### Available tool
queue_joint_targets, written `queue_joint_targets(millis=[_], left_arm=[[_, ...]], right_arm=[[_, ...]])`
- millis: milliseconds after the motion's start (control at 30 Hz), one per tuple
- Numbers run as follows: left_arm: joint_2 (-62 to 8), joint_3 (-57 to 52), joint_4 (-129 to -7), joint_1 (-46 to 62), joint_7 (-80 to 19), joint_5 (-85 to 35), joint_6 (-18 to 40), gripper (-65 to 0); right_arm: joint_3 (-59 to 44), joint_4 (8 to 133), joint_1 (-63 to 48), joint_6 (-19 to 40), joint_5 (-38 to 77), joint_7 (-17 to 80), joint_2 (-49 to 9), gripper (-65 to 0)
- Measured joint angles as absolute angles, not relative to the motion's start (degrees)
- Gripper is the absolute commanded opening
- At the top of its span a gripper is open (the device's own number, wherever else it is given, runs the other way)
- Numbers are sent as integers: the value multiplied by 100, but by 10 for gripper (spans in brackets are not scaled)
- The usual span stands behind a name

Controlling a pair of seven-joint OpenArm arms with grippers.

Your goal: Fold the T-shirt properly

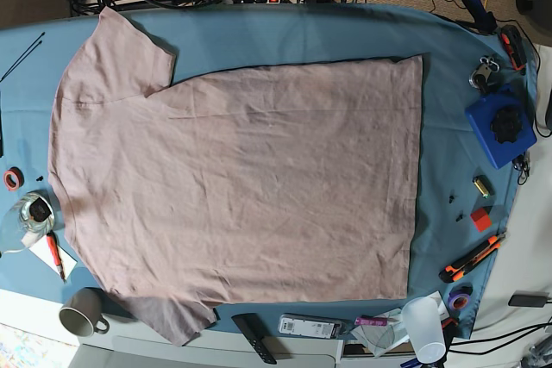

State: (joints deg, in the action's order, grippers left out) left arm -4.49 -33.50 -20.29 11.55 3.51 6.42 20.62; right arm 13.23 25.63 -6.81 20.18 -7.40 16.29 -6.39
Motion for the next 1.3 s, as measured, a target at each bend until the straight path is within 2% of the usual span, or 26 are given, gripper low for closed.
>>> queue_joint_targets(millis=[1300], left_arm=[[-447,-3350,-2029,1155,351,642,2064,-650]], right_arm=[[1323,2578,-681,2018,-447,1632,-696,-650]])
